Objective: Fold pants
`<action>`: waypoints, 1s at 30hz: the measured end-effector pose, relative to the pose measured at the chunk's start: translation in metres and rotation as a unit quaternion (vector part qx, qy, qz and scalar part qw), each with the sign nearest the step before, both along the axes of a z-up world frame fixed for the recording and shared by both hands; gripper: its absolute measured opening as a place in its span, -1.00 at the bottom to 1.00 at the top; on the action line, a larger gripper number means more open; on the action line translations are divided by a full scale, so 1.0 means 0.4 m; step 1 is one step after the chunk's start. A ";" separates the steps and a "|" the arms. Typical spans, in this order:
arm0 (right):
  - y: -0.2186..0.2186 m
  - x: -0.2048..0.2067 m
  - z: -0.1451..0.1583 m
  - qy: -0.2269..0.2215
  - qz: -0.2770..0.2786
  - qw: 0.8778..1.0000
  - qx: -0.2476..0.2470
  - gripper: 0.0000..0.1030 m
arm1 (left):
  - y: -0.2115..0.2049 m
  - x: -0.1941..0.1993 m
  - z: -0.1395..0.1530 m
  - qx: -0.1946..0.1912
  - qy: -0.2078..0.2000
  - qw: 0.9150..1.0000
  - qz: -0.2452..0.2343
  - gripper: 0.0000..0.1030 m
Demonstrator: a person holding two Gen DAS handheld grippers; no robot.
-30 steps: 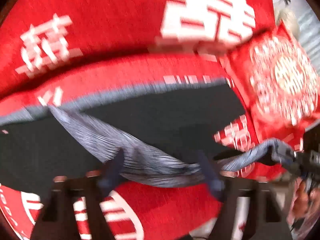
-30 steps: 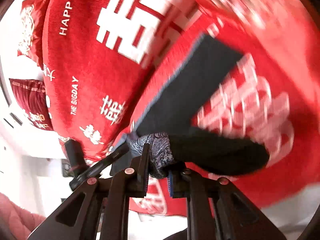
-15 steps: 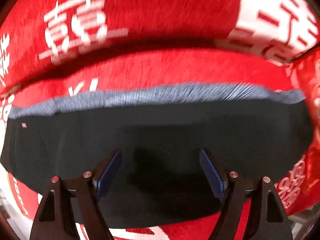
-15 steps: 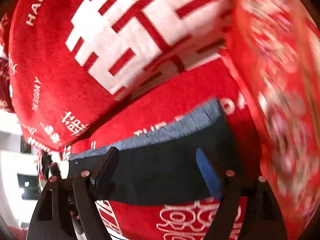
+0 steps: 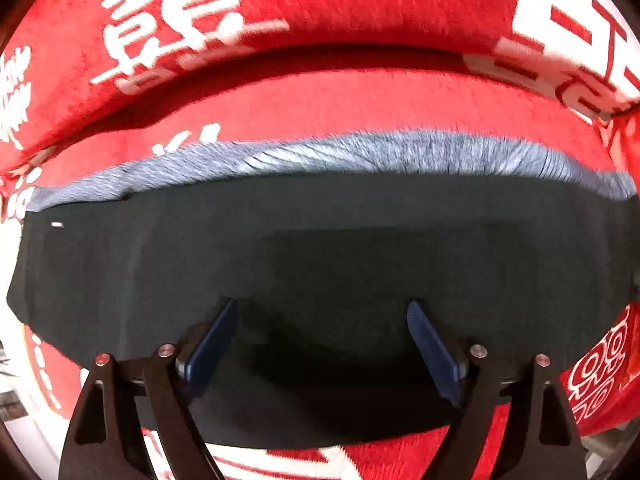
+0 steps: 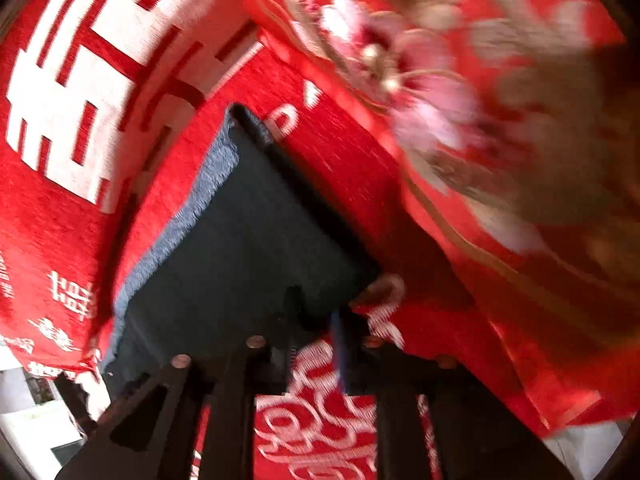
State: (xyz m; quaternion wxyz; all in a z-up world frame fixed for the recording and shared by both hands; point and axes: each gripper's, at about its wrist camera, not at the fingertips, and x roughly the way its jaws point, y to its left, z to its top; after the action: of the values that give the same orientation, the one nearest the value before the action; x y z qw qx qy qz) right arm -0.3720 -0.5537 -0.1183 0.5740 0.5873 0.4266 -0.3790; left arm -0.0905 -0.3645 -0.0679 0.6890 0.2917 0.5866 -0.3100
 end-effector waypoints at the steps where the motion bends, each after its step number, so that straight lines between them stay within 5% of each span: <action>1: 0.000 0.009 0.032 0.015 0.015 1.000 -0.022 -0.41 | -0.004 0.006 0.024 -0.015 -0.003 1.000 -0.001 0.70; 6: -0.006 0.132 0.128 -0.030 0.129 0.984 -0.116 -0.20 | -0.101 0.036 0.062 -0.050 -0.052 0.997 -0.024 0.70; 9: -0.059 0.233 0.079 -0.031 0.163 0.978 -0.124 -0.15 | -0.166 0.069 0.004 -0.039 -0.064 0.997 0.001 0.70; 11: -0.082 0.294 0.016 0.007 0.203 0.971 -0.124 -0.14 | -0.185 0.091 -0.044 -0.013 -0.063 0.998 0.012 0.70; 13: -0.100 0.304 -0.026 0.022 0.203 0.972 -0.119 -0.21 | -0.174 0.115 -0.071 -0.009 -0.065 0.998 0.014 0.74; 17: -0.117 0.272 -0.005 0.032 0.203 0.966 -0.159 -0.23 | -0.086 0.148 -0.051 -0.012 -0.091 0.996 0.006 0.75; 22: -0.113 0.241 0.007 0.042 0.206 0.966 -0.150 -0.20 | 0.012 0.188 -0.023 -0.006 -0.090 0.996 0.015 0.74; 24: -0.099 0.233 0.025 0.050 0.181 0.974 -0.123 -0.16 | 0.056 0.201 -0.020 0.031 -0.099 0.994 0.018 0.74; 27: -0.039 0.232 0.060 -0.036 0.172 0.981 -0.085 -0.15 | 0.167 0.222 0.001 0.024 -0.090 0.995 0.030 0.74; 30: 0.103 0.287 0.082 -0.114 0.191 0.974 -0.037 -0.11 | 0.268 0.279 0.020 0.027 -0.091 0.995 0.042 0.74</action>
State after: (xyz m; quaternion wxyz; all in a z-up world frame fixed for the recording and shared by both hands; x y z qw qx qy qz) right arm -0.2571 -0.5127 -0.0856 0.7016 0.5131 0.4484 -0.2086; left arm 0.0212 -0.2573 -0.0600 0.7439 0.3127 0.5410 -0.2371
